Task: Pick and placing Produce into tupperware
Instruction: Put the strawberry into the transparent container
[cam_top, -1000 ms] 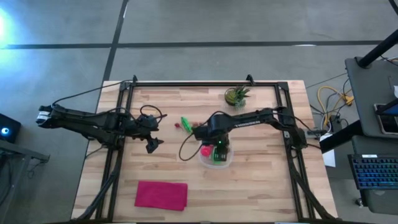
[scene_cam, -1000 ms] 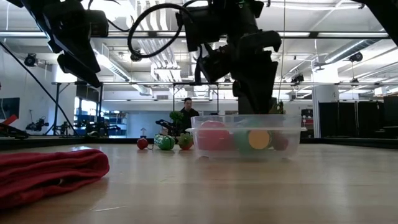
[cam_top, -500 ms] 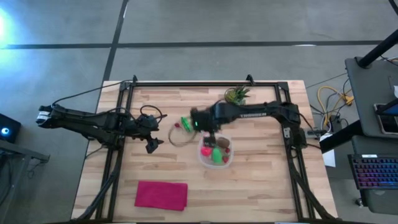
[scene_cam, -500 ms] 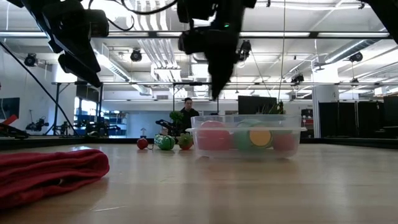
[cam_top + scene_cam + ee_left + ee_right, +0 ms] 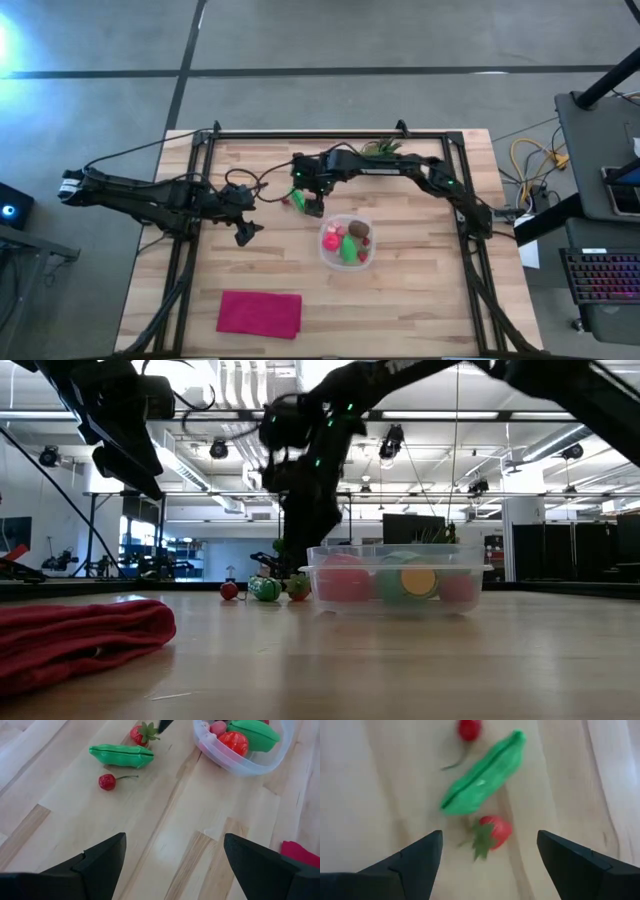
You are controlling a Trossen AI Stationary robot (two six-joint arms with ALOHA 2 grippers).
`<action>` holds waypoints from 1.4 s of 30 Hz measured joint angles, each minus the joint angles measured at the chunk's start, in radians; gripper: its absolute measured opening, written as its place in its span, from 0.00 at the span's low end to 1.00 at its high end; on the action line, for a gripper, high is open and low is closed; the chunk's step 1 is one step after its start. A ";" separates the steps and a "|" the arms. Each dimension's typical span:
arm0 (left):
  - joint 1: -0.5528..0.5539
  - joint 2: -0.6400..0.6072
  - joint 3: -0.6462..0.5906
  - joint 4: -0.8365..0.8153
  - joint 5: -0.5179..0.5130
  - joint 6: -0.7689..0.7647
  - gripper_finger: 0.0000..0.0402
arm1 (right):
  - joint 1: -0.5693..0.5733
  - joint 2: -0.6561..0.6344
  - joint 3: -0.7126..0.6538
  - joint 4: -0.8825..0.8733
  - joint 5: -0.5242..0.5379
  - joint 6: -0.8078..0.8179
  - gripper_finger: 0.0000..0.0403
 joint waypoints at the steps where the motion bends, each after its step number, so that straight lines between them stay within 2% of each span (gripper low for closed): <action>1: 0.000 0.000 0.000 0.000 0.000 0.000 0.80 | -0.003 0.025 0.018 0.000 0.001 0.014 0.78; 9: 0.000 0.000 0.000 0.000 0.000 -0.002 0.80 | -0.005 0.125 0.117 -0.057 0.006 0.027 0.78; 17: 0.000 0.000 0.000 0.001 0.000 -0.001 0.80 | -0.018 0.127 0.120 -0.159 0.024 0.147 0.74; 42: 0.000 0.000 0.000 0.027 0.004 -0.003 0.80 | -0.049 0.128 0.078 -0.038 0.020 0.321 0.73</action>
